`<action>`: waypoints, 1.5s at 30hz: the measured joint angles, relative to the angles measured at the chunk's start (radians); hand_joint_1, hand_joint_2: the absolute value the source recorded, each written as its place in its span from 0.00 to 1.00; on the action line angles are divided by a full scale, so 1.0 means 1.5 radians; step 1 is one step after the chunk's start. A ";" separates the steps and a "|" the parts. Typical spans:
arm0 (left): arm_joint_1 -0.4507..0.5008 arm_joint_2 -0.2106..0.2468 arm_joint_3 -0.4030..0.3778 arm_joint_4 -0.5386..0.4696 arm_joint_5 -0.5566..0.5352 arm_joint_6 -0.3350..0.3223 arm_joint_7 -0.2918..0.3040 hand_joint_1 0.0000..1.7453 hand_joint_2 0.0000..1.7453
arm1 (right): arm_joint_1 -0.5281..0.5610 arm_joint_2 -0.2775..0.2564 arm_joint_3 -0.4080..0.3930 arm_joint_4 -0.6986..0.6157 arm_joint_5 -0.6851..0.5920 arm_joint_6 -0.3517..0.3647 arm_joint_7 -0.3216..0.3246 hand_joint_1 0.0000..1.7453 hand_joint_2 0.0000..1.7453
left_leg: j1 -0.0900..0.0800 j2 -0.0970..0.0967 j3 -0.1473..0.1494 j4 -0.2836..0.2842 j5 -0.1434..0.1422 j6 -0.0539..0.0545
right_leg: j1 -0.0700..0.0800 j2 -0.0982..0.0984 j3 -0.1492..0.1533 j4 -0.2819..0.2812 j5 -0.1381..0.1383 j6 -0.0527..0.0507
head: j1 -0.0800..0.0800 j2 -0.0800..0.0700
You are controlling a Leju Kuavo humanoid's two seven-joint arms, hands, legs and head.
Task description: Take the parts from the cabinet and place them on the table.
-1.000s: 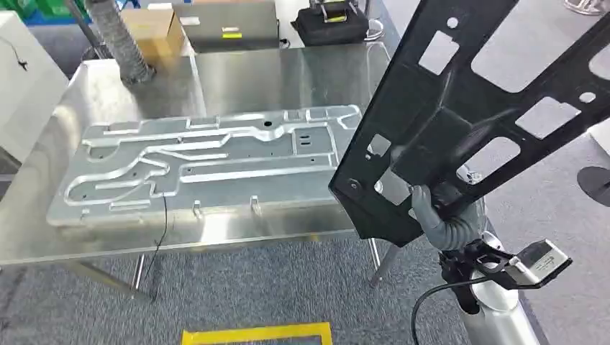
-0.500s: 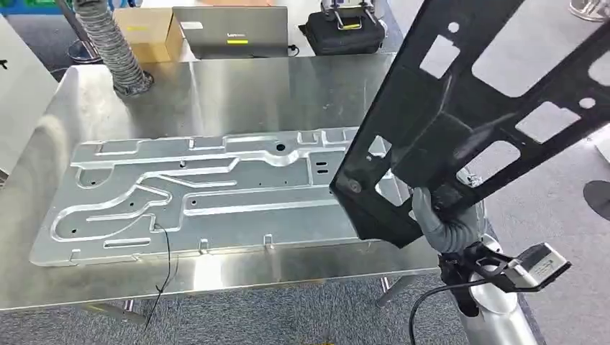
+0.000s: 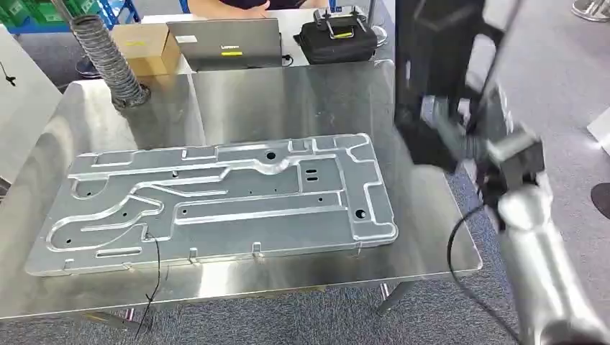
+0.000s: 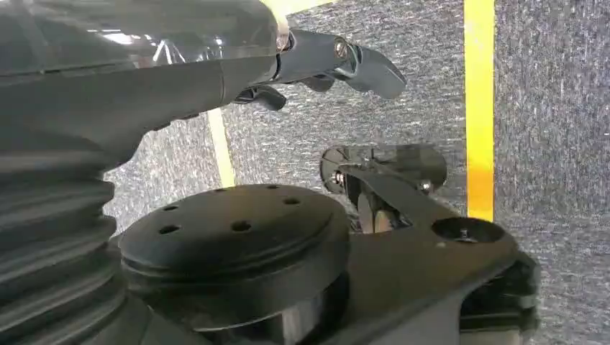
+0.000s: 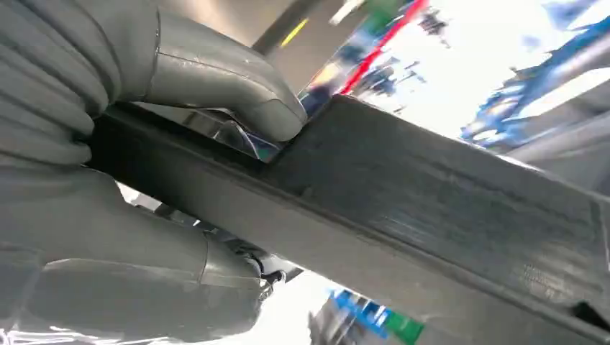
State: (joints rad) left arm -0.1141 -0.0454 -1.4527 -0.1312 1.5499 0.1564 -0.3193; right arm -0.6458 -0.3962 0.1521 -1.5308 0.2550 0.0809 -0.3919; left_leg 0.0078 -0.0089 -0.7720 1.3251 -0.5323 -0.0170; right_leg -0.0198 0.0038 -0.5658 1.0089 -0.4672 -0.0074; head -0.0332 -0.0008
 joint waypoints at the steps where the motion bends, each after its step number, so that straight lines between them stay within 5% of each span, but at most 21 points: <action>1: -0.001 0.001 -0.002 0.000 -0.001 -0.001 -0.002 0.00 1.00 | -0.039 -0.012 0.014 0.032 0.014 0.000 0.009 1.00 1.00 | 0.001 0.001 0.016 -0.035 0.024 0.000 | 0.000 0.000 0.001 0.001 -0.001 0.002 | 0.000 0.000; 3: -0.002 0.002 -0.006 0.000 -0.004 -0.001 -0.004 0.00 1.00 | -0.111 -0.033 0.033 0.084 0.043 0.002 0.023 1.00 1.00 | 0.002 0.004 0.074 -0.157 0.086 0.005 | -0.001 -0.003 0.005 0.004 -0.007 0.008 | 0.000 0.000; 5: -0.001 0.002 -0.011 0.000 -0.009 -0.002 -0.005 0.00 1.00 | -0.196 -0.044 0.071 0.155 0.086 0.009 0.037 1.00 1.00 | -0.002 0.003 0.092 -0.198 0.077 0.011 | 0.004 -0.002 -0.001 0.010 -0.010 0.014 | 0.000 0.000; 8: -0.001 0.002 -0.016 0.000 -0.014 -0.005 -0.004 0.00 1.00 | -0.289 -0.059 0.144 0.238 0.145 0.012 0.049 1.00 1.00 | -0.003 0.001 0.090 -0.196 0.077 0.020 | 0.002 -0.004 0.001 0.002 -0.009 0.027 | 0.000 0.000; 10: -0.003 0.003 -0.017 0.000 -0.016 -0.008 -0.004 0.00 1.00 | -0.338 -0.060 0.191 0.290 0.182 0.017 0.049 1.00 1.00 | 0.002 0.000 0.097 -0.209 0.082 0.028 | -0.001 -0.004 -0.007 0.024 -0.028 0.032 | 0.000 0.000; 13: -0.006 0.003 -0.023 0.000 -0.018 -0.013 -0.004 0.00 1.00 | -0.402 -0.059 0.278 0.362 0.221 0.017 0.048 1.00 1.00 | 0.001 0.000 0.099 -0.209 0.080 0.033 | -0.001 -0.002 -0.087 0.177 -0.090 0.036 | 0.000 0.000; 14: -0.005 0.003 -0.024 0.000 -0.019 -0.013 -0.005 0.00 1.00 | -0.409 -0.059 0.301 0.378 0.229 0.014 0.047 1.00 1.00 | 0.001 0.000 0.101 -0.209 0.079 0.034 | -0.001 -0.003 -0.109 0.213 -0.094 0.038 | 0.000 0.000; 16: -0.005 0.003 -0.027 0.000 -0.022 -0.013 -0.004 0.00 1.00 | -0.414 -0.054 0.343 0.407 0.240 0.003 0.046 1.00 1.00 | 0.003 -0.003 0.107 -0.208 0.075 0.032 | -0.004 -0.003 -0.107 0.185 -0.052 0.039 | 0.000 0.000; 18: -0.006 0.003 -0.029 0.000 -0.022 -0.013 -0.004 0.00 1.00 | -0.430 -0.037 0.383 0.444 0.247 -0.023 0.041 1.00 1.00 | 0.003 -0.005 0.112 -0.203 0.068 0.026 | -0.006 -0.003 -0.059 0.061 0.024 0.037 | 0.000 0.000; 20: -0.008 0.003 -0.031 0.000 -0.022 -0.013 -0.005 0.00 1.00 | -0.450 -0.009 0.420 0.487 0.252 -0.057 0.034 1.00 1.00 | -0.002 -0.004 0.108 -0.197 0.064 0.019 | 0.001 -0.002 -0.040 0.010 0.025 0.032 | 0.000 0.000; 23: -0.008 0.004 -0.033 0.000 -0.022 -0.013 -0.004 0.00 1.00 | -0.451 0.039 0.473 0.536 0.257 -0.093 0.020 1.00 1.00 | 0.001 -0.001 0.111 -0.204 0.066 0.009 | 0.004 0.001 -0.042 0.012 0.025 0.017 | 0.000 0.000; 25: -0.009 0.005 -0.033 0.000 -0.019 -0.012 -0.003 0.00 1.00 | -0.446 0.071 0.491 0.556 0.257 -0.117 0.013 1.00 1.00 | 0.002 0.000 0.105 -0.188 0.051 0.001 | -0.001 0.001 -0.036 0.005 0.029 0.005 | 0.000 0.000; 29: -0.009 0.005 -0.033 0.000 -0.013 -0.010 -0.003 0.00 1.00 | -0.429 0.150 0.522 0.590 0.257 -0.150 0.003 1.00 1.00 | 0.002 0.001 0.013 0.001 -0.026 -0.005 | 0.003 0.004 -0.034 0.006 0.026 -0.005 | 0.000 0.000; 31: -0.008 0.006 -0.033 0.000 -0.012 -0.009 -0.004 0.00 1.00 | -0.412 0.185 0.538 0.604 0.261 -0.157 -0.006 1.00 1.00 | 0.002 0.001 0.012 -0.015 0.003 -0.002 | 0.006 0.005 -0.031 0.006 0.024 -0.007 | 0.000 0.000; 34: -0.008 0.007 -0.033 0.000 -0.008 -0.008 -0.006 0.00 1.00 | -0.401 0.225 0.557 0.615 0.262 -0.174 -0.016 1.00 1.00 | 0.002 0.002 0.082 -0.172 0.085 0.007 | 0.008 0.005 -0.028 0.010 0.018 -0.005 | 0.000 0.000; 39: -0.008 0.007 -0.033 0.000 -0.008 -0.008 -0.006 0.00 1.00 | -0.401 0.228 0.558 0.615 0.262 -0.175 -0.017 1.00 1.00 | 0.001 0.002 0.086 -0.181 0.087 0.008 | 0.008 0.005 -0.028 0.010 0.018 -0.004 | 0.000 0.000; 40: -0.009 0.009 -0.033 0.000 -0.003 -0.005 -0.007 0.00 1.00 | -0.393 0.256 0.571 0.622 0.262 -0.188 -0.025 1.00 1.00 | -0.002 0.002 0.097 -0.201 0.077 0.009 | 0.012 0.005 -0.031 0.010 0.017 0.001 | 0.000 0.000; 41: -0.008 0.009 -0.033 0.000 -0.001 -0.001 -0.007 0.00 1.00 | -0.373 0.292 0.589 0.631 0.263 -0.189 -0.027 1.00 1.00 | 0.003 0.001 0.102 -0.213 0.083 0.021 | 0.011 0.004 -0.031 0.017 0.007 0.015 | 0.000 0.000; 45: -0.008 0.009 -0.031 0.000 0.002 0.000 -0.004 0.00 1.00 | -0.361 0.310 0.600 0.643 0.262 -0.191 -0.027 1.00 1.00 | 0.003 0.002 0.102 -0.213 0.083 0.027 | 0.008 0.001 -0.115 0.192 -0.075 0.022 | 0.000 0.000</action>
State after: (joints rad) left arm -0.1254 -0.0324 -1.4992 -0.1316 1.5534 0.1568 -0.3258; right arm -1.1868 0.0694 1.0521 -0.5658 0.6485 -0.2052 -0.4326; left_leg 0.0115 -0.0063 -0.6184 1.0056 -0.4086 0.0230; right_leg -0.0075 0.0060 -0.7387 1.2974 -0.5792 0.0252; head -0.0328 -0.0008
